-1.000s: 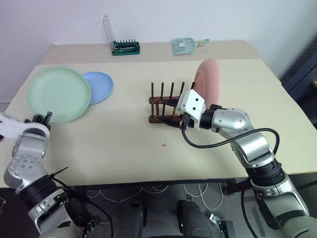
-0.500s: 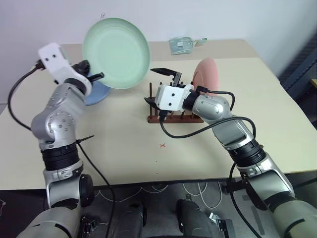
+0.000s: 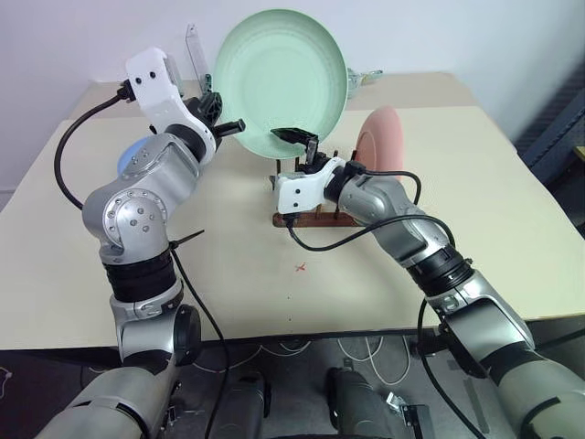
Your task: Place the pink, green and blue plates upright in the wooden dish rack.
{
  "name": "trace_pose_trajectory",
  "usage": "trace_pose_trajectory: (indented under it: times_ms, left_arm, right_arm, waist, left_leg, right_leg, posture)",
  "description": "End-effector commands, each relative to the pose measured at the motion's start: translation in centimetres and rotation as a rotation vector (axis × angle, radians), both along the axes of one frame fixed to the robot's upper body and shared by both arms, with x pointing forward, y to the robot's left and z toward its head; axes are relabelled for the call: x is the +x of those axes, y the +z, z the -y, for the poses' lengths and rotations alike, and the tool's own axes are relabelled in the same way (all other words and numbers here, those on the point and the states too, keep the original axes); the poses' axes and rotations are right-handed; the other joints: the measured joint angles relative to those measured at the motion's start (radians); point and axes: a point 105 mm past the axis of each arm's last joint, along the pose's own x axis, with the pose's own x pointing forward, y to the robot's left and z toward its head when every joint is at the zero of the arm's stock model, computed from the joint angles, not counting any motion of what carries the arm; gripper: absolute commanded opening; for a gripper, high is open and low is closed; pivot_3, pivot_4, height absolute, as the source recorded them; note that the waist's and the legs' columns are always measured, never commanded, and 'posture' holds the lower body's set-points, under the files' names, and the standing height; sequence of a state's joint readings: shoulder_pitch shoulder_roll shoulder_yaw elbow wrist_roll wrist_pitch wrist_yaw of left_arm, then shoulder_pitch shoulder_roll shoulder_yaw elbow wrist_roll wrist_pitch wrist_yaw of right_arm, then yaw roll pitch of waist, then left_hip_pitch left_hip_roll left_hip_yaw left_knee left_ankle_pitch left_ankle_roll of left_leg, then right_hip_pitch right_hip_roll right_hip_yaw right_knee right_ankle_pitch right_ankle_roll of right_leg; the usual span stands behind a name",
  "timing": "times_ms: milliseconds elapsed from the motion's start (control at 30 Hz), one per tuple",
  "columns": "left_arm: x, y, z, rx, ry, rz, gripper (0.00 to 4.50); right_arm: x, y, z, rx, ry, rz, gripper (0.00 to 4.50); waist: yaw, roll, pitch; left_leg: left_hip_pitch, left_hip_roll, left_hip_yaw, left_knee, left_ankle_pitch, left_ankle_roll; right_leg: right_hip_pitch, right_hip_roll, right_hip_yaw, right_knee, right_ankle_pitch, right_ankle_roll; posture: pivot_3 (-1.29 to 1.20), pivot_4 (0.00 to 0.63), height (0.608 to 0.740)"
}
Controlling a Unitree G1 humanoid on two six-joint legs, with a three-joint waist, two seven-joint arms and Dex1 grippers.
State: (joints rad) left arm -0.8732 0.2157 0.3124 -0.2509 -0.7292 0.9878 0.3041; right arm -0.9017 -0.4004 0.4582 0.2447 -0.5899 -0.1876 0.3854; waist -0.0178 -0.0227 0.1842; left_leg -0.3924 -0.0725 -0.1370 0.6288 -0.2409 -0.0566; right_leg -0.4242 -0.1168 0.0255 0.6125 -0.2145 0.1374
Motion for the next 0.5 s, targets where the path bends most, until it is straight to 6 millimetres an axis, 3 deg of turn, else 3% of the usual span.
trace_pose_trajectory:
  times_ms: [33,100,300,333,433,500]
  left_arm:
    - [-1.0,2.2,0.0,0.004,-0.013,0.079,0.0]
    - [-1.1,2.0,0.0,0.007,-0.013,0.073,0.0]
    - [-1.2,1.9,0.0,-0.029,-0.024,0.072,0.0]
    - [-1.2,1.9,0.0,-0.035,-0.024,0.072,0.0]
    - [-1.2,2.6,-0.5,-0.104,-0.013,0.114,0.87]
    - [-1.4,4.1,-2.2,-0.183,0.034,0.19,1.9]
  right_arm:
    - [0.3,1.9,0.1,0.008,-0.019,0.097,3.92]
    - [0.5,2.1,0.3,0.003,-0.034,0.116,3.26]
    - [0.2,2.2,0.1,0.011,-0.028,0.139,0.09]
    - [0.2,2.2,0.1,0.011,-0.029,0.14,0.09]
    - [0.2,2.2,0.3,0.01,-0.032,0.144,0.04]
    - [0.2,2.5,0.4,0.023,-0.033,0.145,0.04]
  waist:
    - [0.0,0.0,0.0]
    - [0.0,0.0,0.0]
    - [-0.003,0.0,0.0]
    - [-0.002,0.0,0.0]
    - [0.001,0.0,0.0]
    - [0.001,0.0,0.0]
  left_leg:
    - [0.0,0.0,0.0,0.0,0.0,0.0]
    - [0.0,0.0,0.0,0.0,0.0,0.0]
    - [0.0,0.0,0.0,0.0,0.0,0.0]
    - [0.0,0.0,0.0,0.0,0.0,0.0]
    - [0.0,0.0,0.0,0.0,0.0,0.0]
    - [0.0,0.0,0.0,0.0,0.0,0.0]
  right_leg:
    - [0.0,0.0,0.0,0.0,0.0,0.0]
    - [0.0,0.0,0.0,0.0,0.0,0.0]
    - [0.0,0.0,0.0,0.0,0.0,0.0]
    - [0.0,0.0,0.0,0.0,0.0,0.0]
    - [0.0,0.0,0.0,0.0,0.0,0.0]
    - [0.0,0.0,0.0,0.0,0.0,0.0]
  posture:
    - [0.0,0.15,0.74]
    - [0.0,0.15,0.74]
    - [0.0,0.15,0.74]
    - [0.0,0.15,0.74]
    - [0.0,0.15,0.74]
    - [0.0,0.15,0.74]
